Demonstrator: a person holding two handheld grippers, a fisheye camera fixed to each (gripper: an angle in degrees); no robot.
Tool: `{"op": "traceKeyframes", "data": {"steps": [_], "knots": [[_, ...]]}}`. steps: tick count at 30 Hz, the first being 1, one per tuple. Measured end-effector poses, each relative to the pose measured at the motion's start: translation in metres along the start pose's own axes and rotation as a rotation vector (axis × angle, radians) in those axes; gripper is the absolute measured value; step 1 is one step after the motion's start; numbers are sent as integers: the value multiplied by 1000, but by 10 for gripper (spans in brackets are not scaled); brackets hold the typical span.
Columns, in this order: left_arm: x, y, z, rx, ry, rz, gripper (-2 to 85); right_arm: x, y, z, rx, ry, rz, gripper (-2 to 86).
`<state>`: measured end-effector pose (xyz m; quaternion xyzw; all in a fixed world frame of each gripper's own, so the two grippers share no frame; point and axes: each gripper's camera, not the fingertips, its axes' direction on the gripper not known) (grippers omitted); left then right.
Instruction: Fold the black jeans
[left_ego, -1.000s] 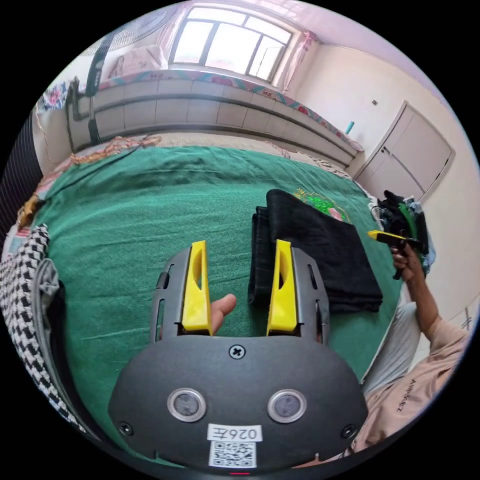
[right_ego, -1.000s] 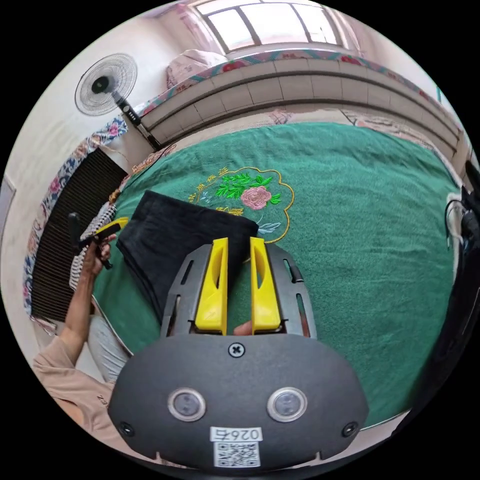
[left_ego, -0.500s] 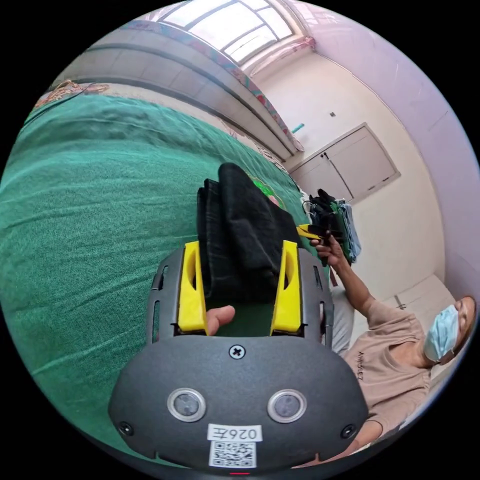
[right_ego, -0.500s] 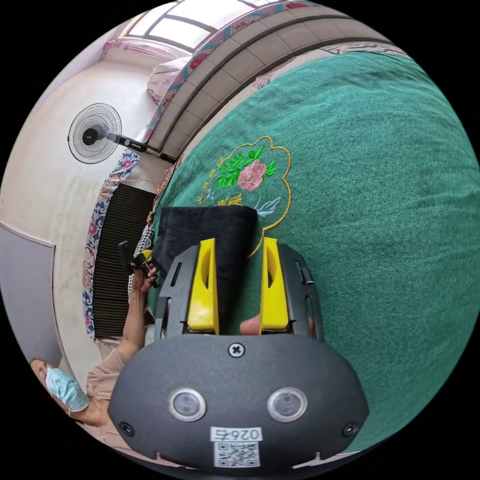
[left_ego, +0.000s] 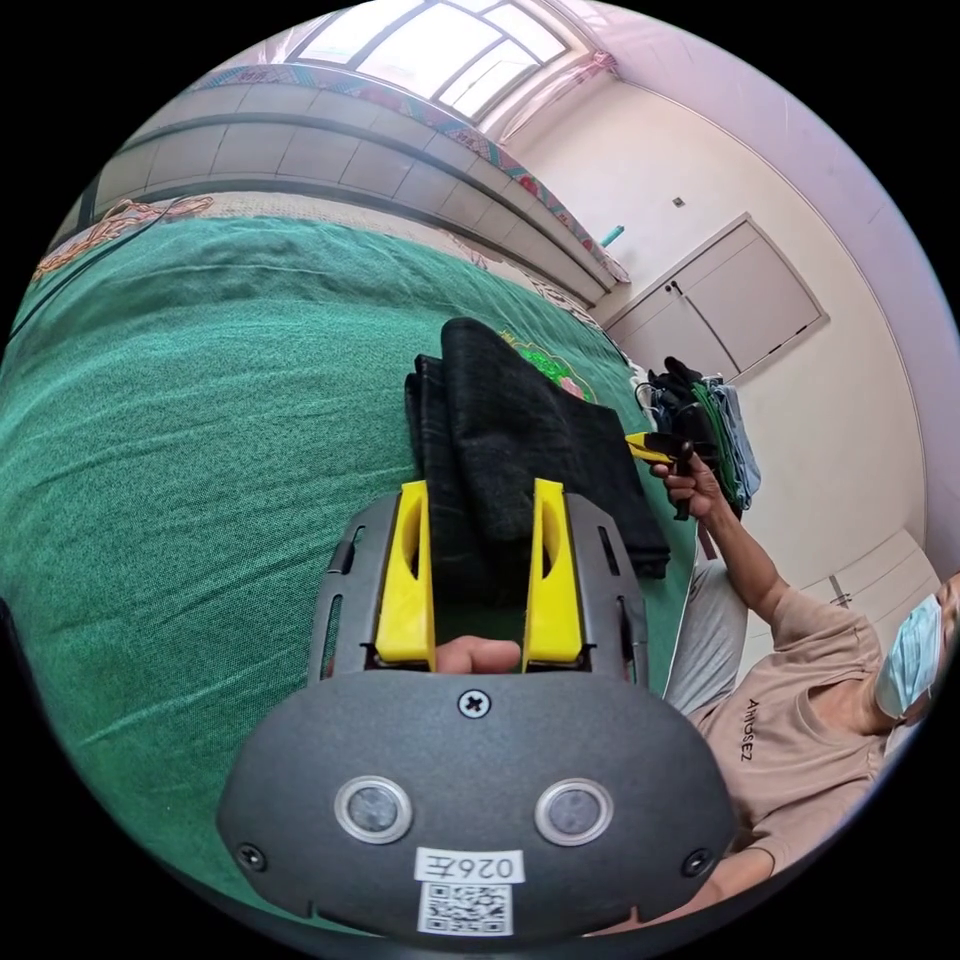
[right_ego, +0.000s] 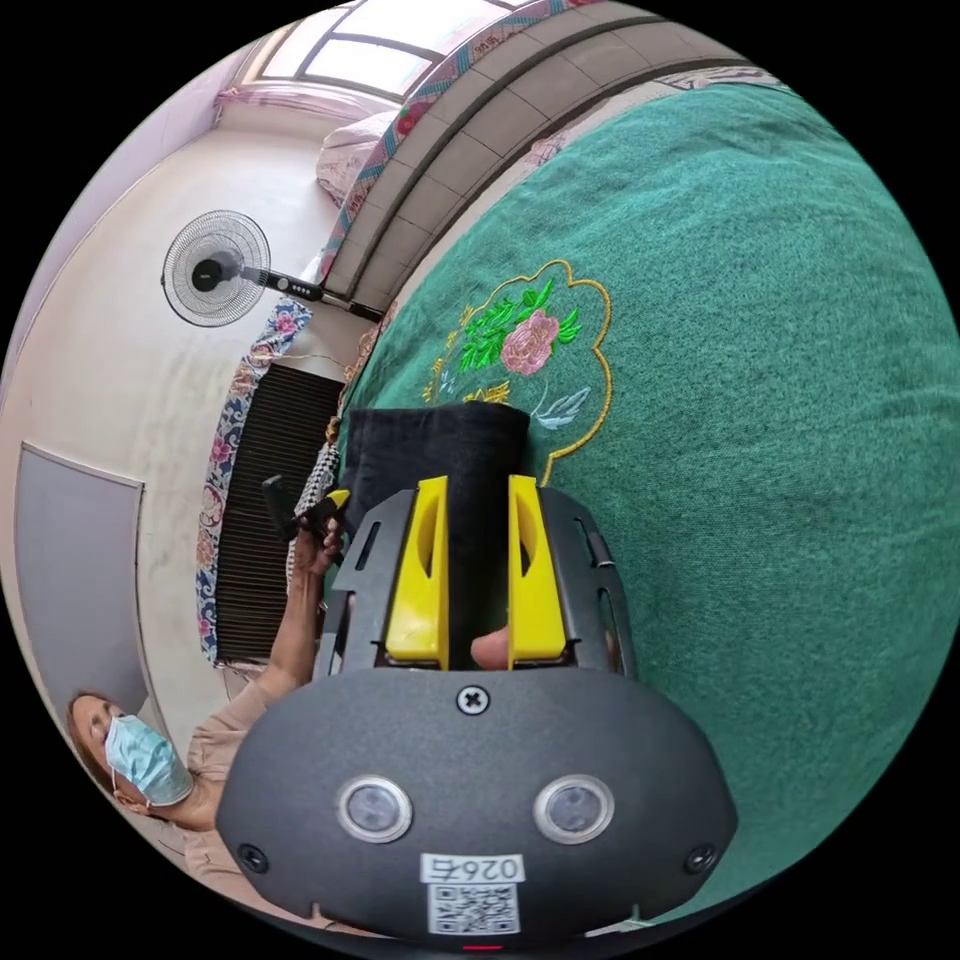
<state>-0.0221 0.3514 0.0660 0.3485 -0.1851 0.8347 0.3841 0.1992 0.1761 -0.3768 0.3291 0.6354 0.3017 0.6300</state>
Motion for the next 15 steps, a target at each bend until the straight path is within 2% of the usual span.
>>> {"op": "traceKeyframes", "data": {"steps": [5,9,11,15], "knots": [[-13,-25,-19,25,46,0,134,-5,13,6,-58,62,-45,67],[-12,-44,-27,43,123,28,192,-6,37,26,15,28,-33,43],[-10,-61,-37,-9,9,23,155,-8,47,41,-12,-8,-45,29],[-18,-82,-55,-7,54,-9,135,-3,70,51,-19,-35,-69,50]]}}
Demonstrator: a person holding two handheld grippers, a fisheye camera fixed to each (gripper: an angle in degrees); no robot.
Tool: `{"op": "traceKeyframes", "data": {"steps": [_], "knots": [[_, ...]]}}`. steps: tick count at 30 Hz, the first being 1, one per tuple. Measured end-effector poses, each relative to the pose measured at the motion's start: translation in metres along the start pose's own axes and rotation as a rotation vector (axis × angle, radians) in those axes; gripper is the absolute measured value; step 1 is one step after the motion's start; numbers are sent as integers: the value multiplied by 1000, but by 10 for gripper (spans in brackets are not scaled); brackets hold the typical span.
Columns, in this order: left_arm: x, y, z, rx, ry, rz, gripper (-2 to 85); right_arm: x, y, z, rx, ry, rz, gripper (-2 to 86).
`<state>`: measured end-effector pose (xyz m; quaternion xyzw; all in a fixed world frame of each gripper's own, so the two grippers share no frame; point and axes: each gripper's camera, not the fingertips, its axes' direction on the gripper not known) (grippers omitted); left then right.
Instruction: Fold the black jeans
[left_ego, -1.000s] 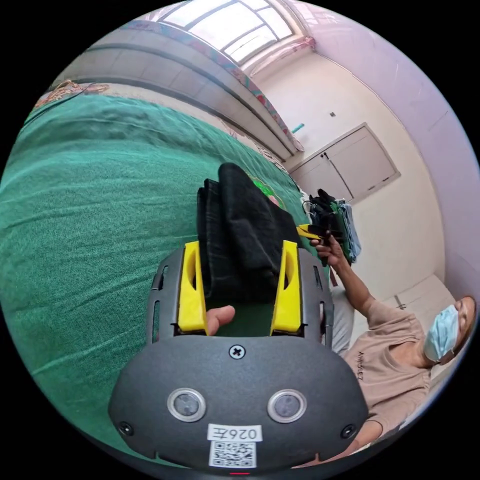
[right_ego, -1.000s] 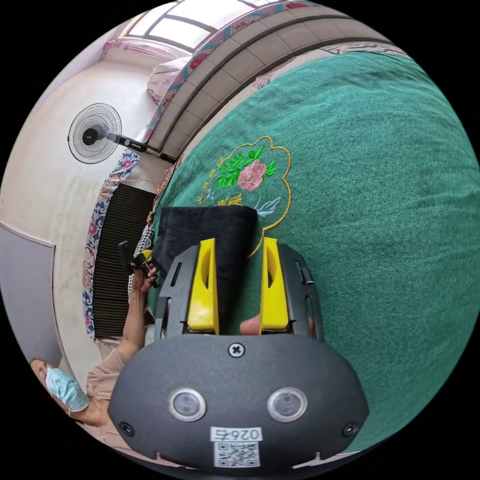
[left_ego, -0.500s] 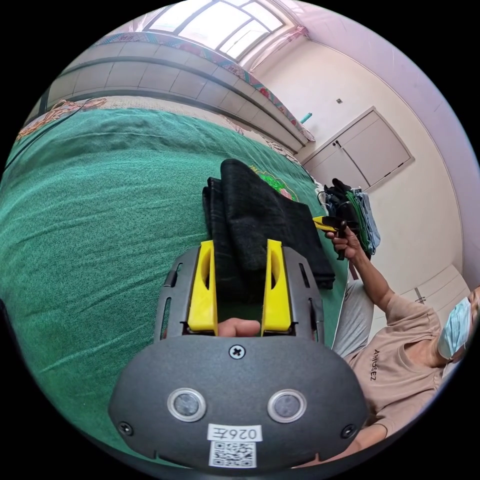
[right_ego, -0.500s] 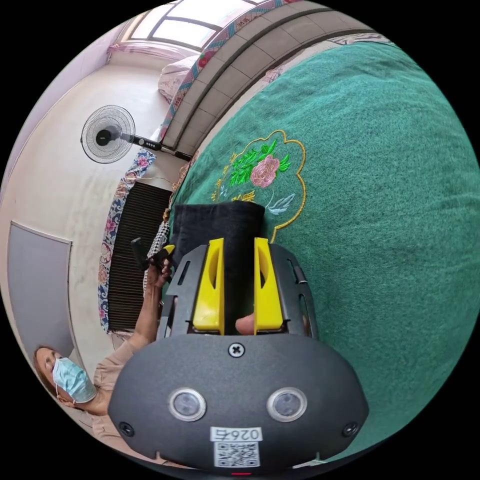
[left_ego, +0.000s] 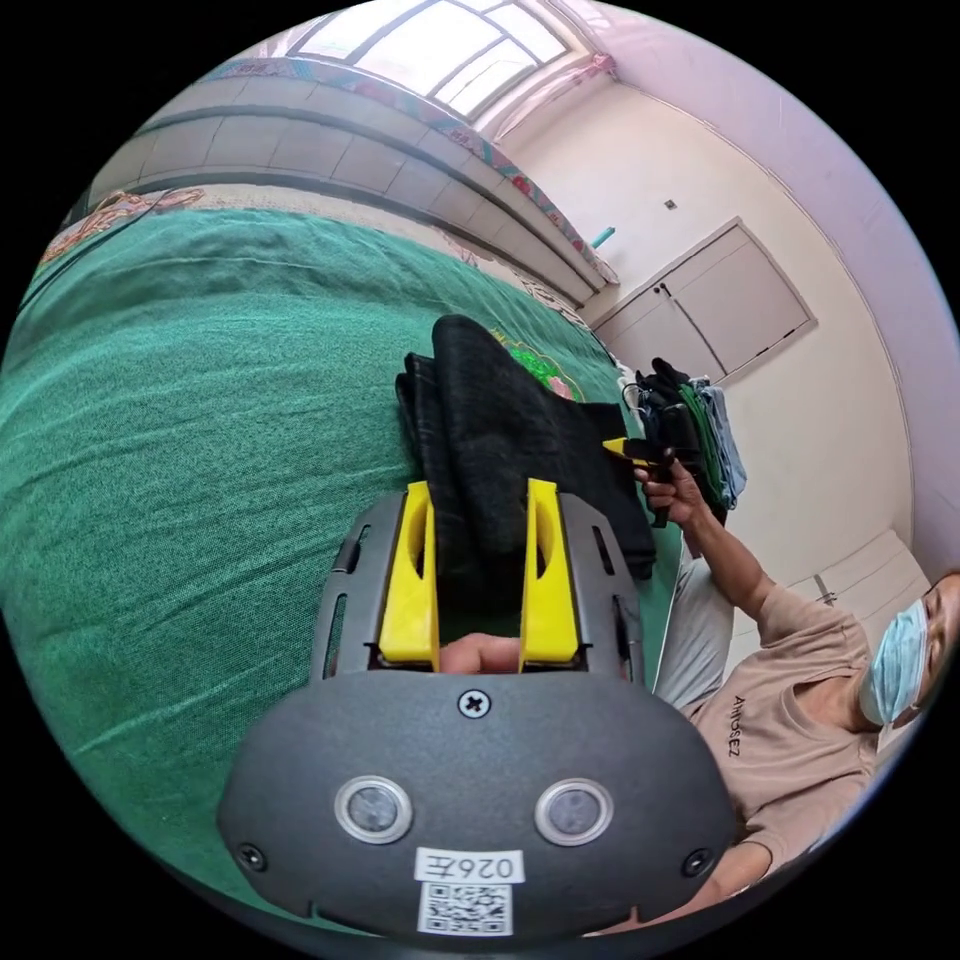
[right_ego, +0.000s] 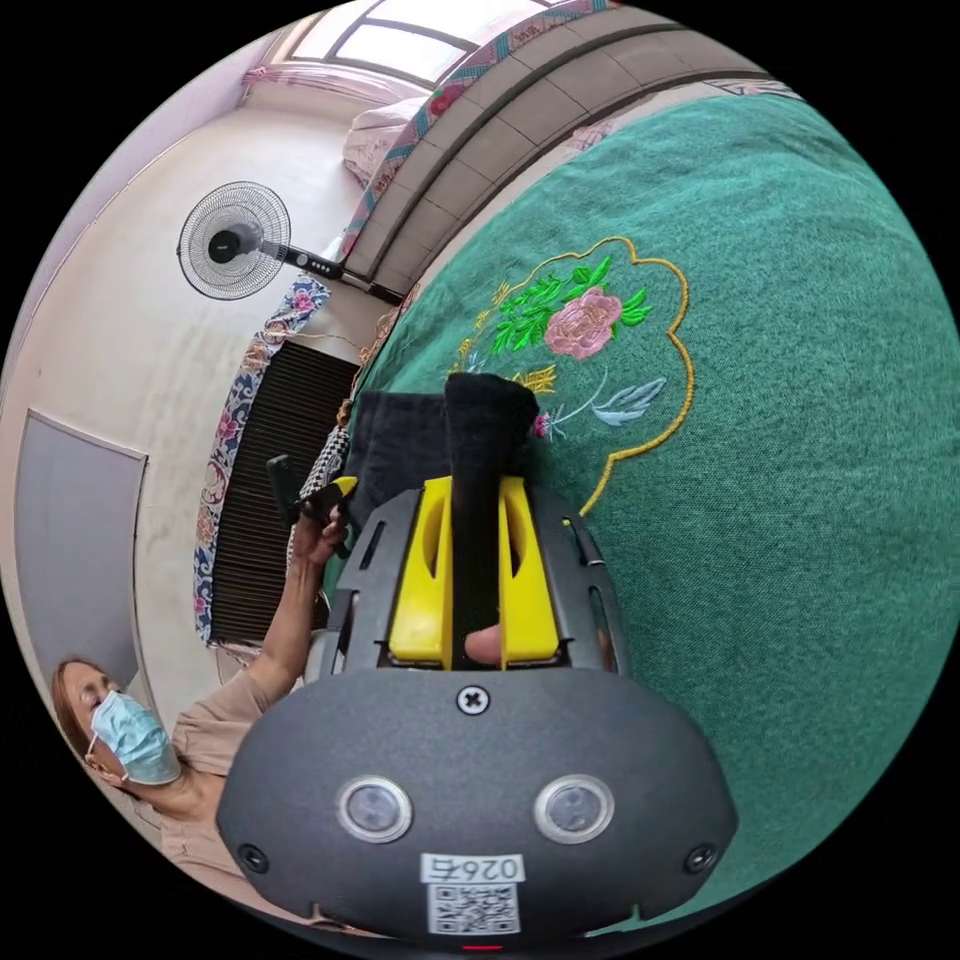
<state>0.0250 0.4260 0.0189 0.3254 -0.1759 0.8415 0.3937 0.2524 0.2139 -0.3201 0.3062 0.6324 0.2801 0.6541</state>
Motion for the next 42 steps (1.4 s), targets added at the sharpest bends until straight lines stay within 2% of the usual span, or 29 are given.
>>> {"op": "traceKeyframes", "data": {"steps": [2,6,10,15,19,24,28,33,35,38,40,42], "knots": [[-1,-14,-11,3,11,-15,137,3,10,14,-33,5,-4,64],[10,-39,-31,-11,-38,9,125,2,40,45,-8,102,-23,34],[46,-66,-64,23,-159,72,94,-3,68,65,26,102,-46,11],[97,-93,-105,68,-264,140,76,-65,122,103,82,374,-293,5],[151,-105,-151,158,-296,195,69,-97,168,125,147,508,-427,4],[242,-133,-196,338,-287,303,67,-112,239,96,347,538,-496,4],[352,-210,-201,413,-192,457,65,-109,293,40,568,605,-500,4],[530,-327,-161,369,-80,749,66,-65,386,-68,851,750,-363,4],[620,-382,-118,328,-14,864,68,-37,417,-102,944,771,-278,5],[712,-450,-39,279,71,947,69,28,454,-147,1075,817,-89,7],[741,-492,18,159,135,862,56,84,458,-166,1093,854,75,13],[747,-509,52,141,182,729,19,174,445,-176,969,963,343,22]]}}
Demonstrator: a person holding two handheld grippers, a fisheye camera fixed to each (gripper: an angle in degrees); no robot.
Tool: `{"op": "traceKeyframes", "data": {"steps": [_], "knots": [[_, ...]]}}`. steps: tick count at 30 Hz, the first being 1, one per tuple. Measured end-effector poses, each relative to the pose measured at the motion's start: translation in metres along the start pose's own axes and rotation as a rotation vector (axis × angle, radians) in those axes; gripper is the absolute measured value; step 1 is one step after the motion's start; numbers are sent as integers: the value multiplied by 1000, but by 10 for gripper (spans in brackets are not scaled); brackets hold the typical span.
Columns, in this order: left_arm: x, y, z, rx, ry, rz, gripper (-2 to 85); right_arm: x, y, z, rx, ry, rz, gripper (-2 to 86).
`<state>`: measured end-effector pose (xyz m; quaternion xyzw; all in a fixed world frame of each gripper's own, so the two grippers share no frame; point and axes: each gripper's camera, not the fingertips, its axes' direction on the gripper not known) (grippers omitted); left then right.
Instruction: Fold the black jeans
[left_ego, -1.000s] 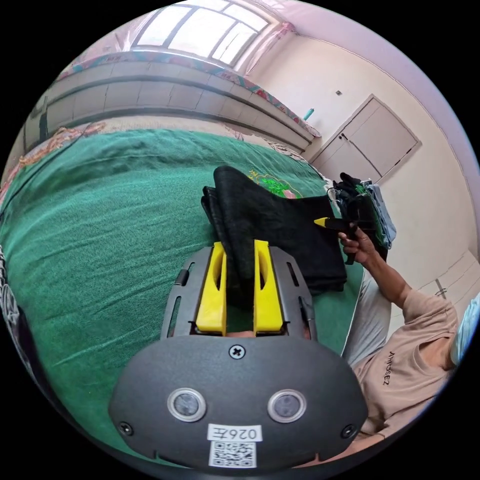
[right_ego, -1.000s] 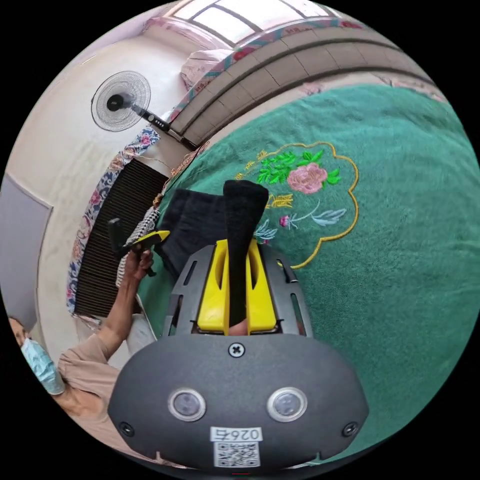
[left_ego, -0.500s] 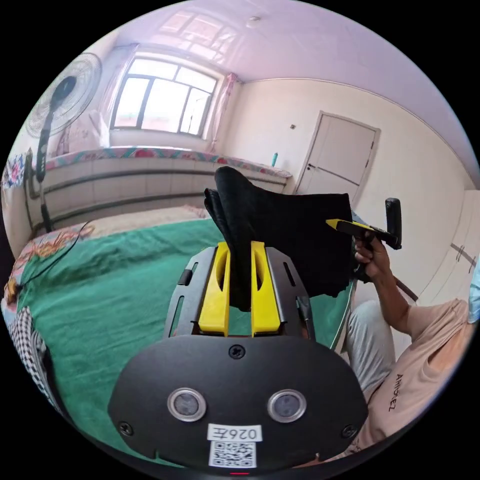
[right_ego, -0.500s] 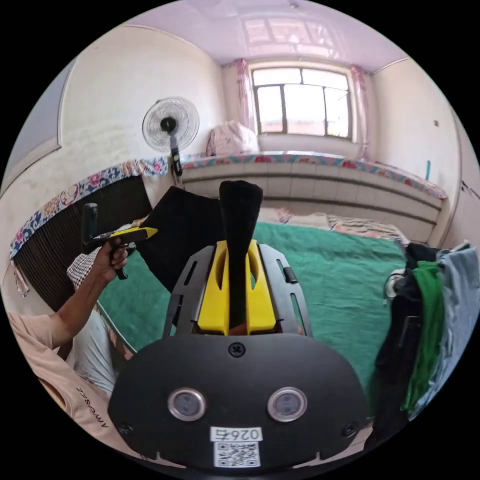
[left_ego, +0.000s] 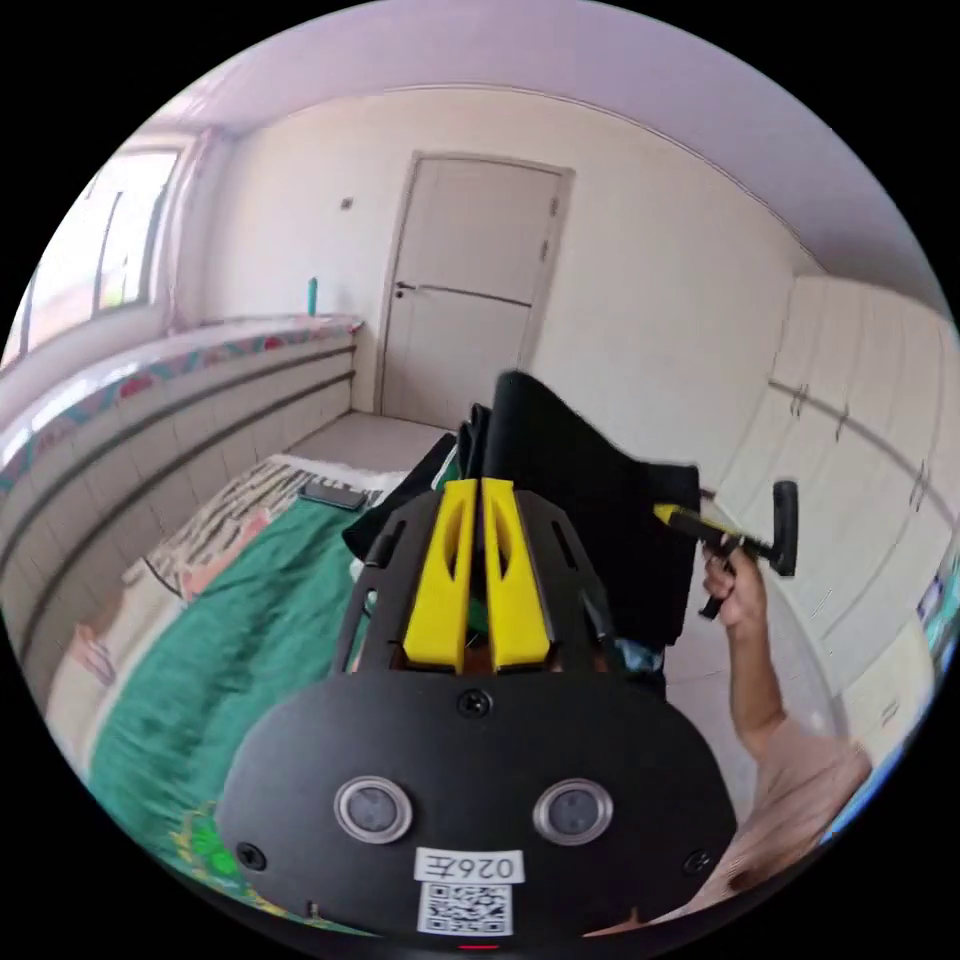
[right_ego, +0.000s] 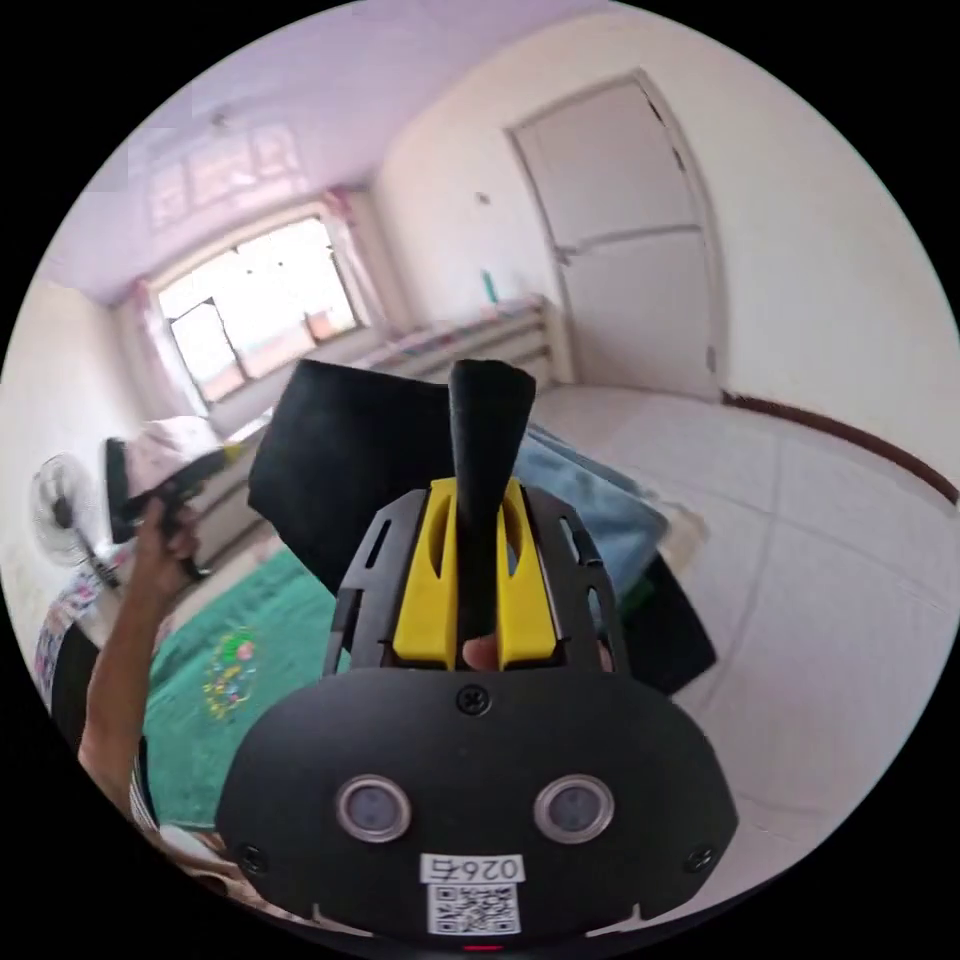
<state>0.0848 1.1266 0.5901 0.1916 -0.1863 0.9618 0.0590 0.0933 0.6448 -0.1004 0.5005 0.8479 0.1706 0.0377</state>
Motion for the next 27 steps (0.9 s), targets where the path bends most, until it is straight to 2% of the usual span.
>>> {"op": "traceKeyframes", "data": {"steps": [2,4,8,9,11,13,15,16,19,22,27], "knots": [[14,11,15,61,110,38,-5,19,22,37,-45,149,30,28],[37,21,21,32,151,140,-8,17,59,45,62,191,-3,31],[91,34,43,-38,-127,312,-10,-28,143,35,382,293,-91,6],[96,33,50,-64,-140,328,-10,-47,160,37,449,315,-125,-2],[107,27,88,-241,-201,374,-10,-72,177,53,476,332,-197,-8],[115,29,104,-316,-228,423,-10,-90,180,91,367,301,-301,-10],[122,27,96,-321,-235,413,-10,-97,176,174,22,261,-421,-10],[129,28,82,-308,-235,411,-10,-95,178,193,-59,253,-423,-10],[147,46,30,-262,-272,445,-10,-93,205,204,31,249,-397,-10],[161,90,-48,-200,-283,451,-10,-103,245,186,194,270,-355,-10],[171,204,-199,-135,-427,357,-10,-157,337,145,483,103,-429,-9]]}}
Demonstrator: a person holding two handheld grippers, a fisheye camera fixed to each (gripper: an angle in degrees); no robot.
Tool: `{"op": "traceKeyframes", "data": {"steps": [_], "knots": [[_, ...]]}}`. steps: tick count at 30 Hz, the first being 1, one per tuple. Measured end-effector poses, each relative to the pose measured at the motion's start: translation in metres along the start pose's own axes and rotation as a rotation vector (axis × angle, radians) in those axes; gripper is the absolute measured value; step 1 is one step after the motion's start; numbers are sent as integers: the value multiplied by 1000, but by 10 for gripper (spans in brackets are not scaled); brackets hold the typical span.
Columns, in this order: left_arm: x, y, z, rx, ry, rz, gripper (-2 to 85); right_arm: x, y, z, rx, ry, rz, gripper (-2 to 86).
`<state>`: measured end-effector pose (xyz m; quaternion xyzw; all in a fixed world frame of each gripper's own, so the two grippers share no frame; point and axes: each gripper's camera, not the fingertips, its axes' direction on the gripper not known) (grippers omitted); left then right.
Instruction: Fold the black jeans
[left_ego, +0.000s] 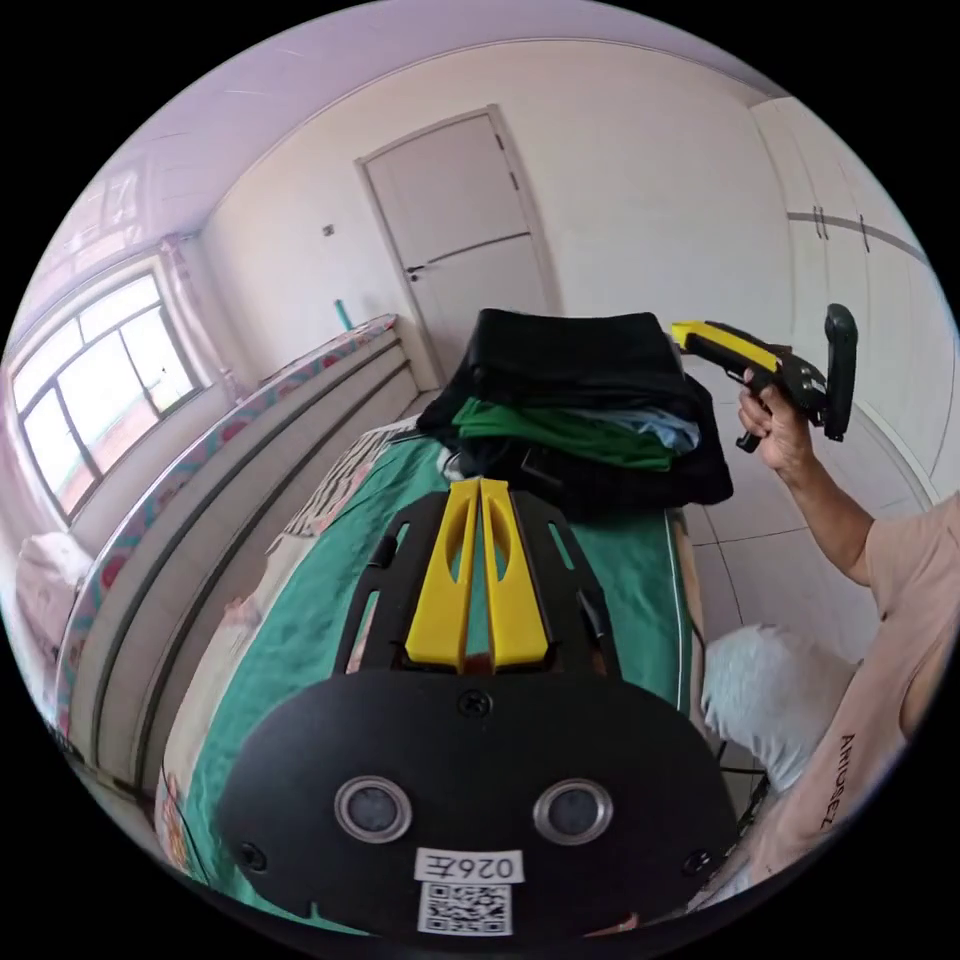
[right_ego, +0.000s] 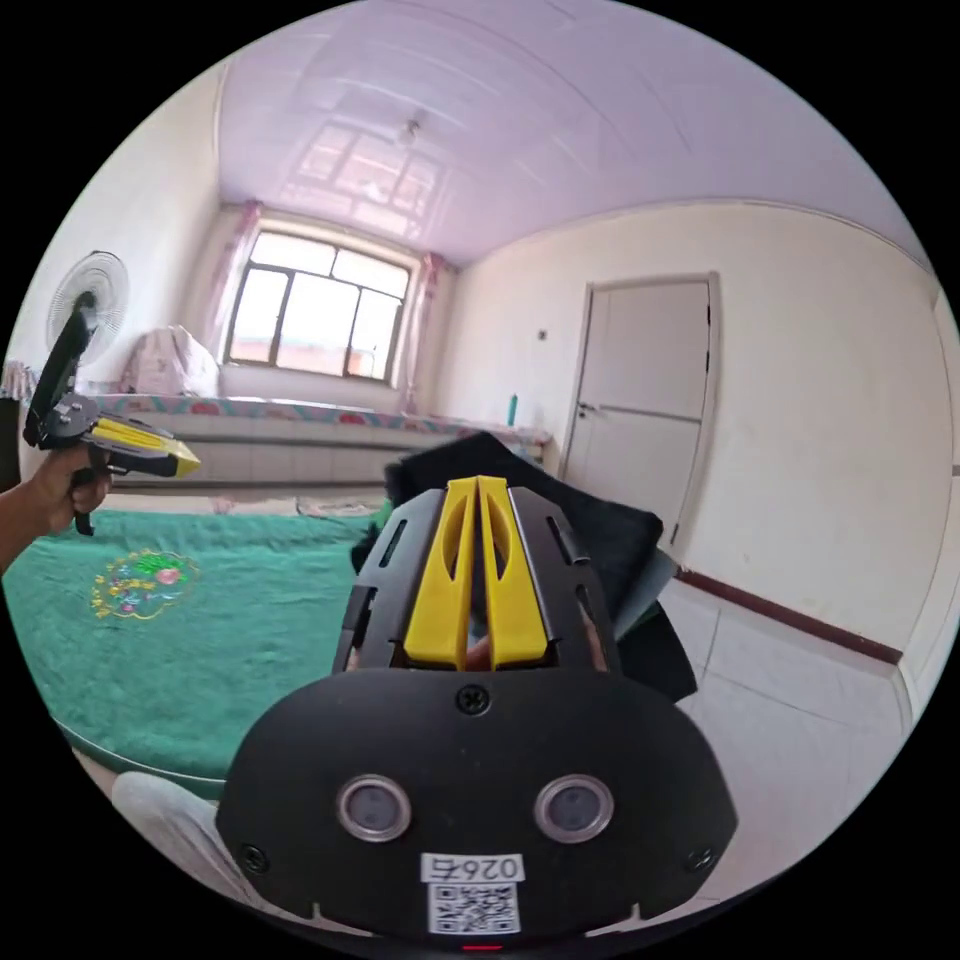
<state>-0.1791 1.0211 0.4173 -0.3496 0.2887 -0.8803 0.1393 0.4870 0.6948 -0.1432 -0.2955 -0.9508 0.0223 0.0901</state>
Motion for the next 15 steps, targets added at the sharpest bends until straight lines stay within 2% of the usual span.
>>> {"op": "traceKeyframes", "data": {"steps": [3,7,11,15], "knots": [[1,97,-91,-22,-205,-115,-10,-50,13,-18,61,-145,-14,-10],[8,233,-215,-28,-470,-383,-10,-116,21,-15,12,-381,-38,-10],[14,365,-315,-37,-630,-707,-10,-208,29,-16,-55,-576,-157,-12],[41,459,-382,-76,-840,-843,-9,-296,37,-36,-61,-712,-345,-13]]}}
